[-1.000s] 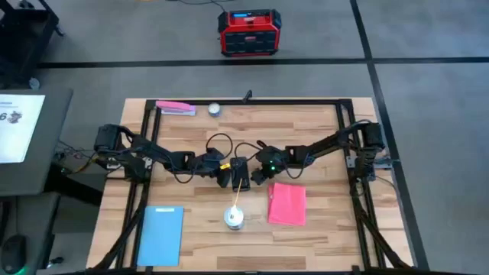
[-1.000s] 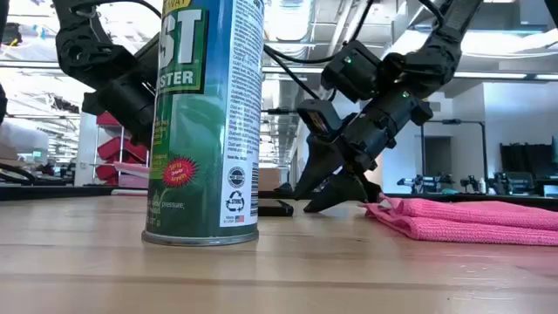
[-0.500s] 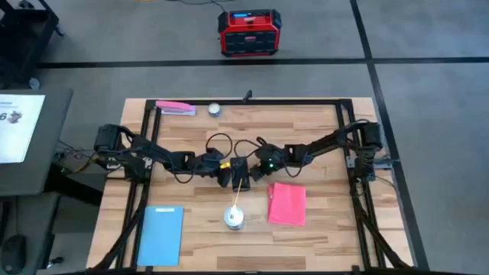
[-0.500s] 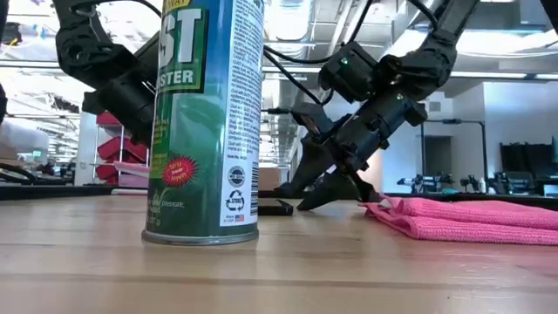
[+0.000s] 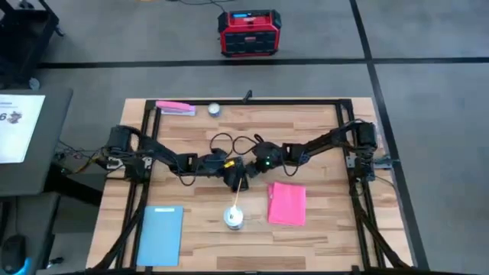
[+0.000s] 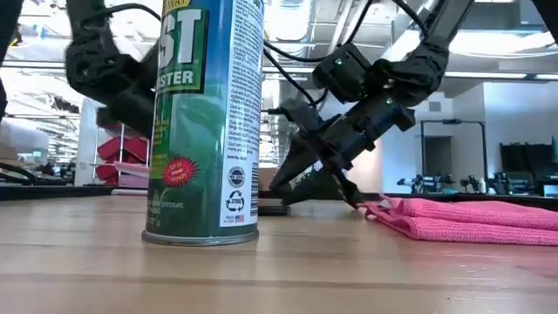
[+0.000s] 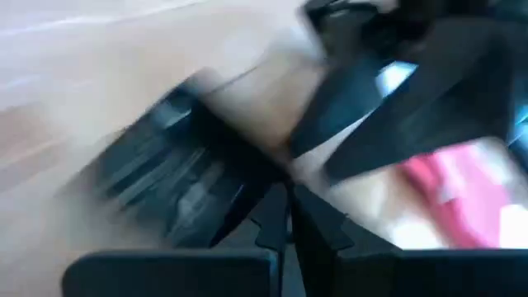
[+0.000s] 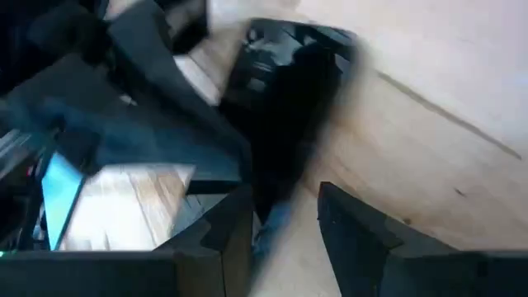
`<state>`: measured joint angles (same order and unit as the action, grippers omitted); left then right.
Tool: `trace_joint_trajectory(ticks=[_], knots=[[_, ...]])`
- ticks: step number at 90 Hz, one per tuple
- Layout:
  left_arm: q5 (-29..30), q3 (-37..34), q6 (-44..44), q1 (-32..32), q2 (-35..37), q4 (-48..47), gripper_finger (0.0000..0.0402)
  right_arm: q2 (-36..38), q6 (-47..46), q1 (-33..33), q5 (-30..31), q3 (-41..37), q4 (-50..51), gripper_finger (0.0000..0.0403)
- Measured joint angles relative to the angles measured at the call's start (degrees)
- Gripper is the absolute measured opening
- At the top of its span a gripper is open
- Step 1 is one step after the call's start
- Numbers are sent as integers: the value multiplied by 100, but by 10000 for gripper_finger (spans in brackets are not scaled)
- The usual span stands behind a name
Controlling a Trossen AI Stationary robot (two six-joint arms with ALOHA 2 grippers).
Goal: Apply microfiber cloth
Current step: Spray the back of the black cellphone using the spray bottle
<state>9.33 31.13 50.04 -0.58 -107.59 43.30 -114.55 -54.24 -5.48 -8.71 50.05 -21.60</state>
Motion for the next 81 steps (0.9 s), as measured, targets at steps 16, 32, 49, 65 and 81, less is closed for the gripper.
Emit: trace_joint_trajectory(ticks=[16,32,49,65,81], knots=[[-82,274,-244,-4,-148,-35,0,18,184,6,-91,23,161,127],[-271,304,-515,2,354,-823,0,19,235,6,-92,40,267,127],[1,277,-1274,43,1347,-2256,0,19,281,16,-79,40,261,127],[389,287,-1912,44,2495,-2860,0,19,363,22,-79,40,271,127],[400,300,-1599,-140,3369,-3939,0,19,517,64,-79,35,258,127]])
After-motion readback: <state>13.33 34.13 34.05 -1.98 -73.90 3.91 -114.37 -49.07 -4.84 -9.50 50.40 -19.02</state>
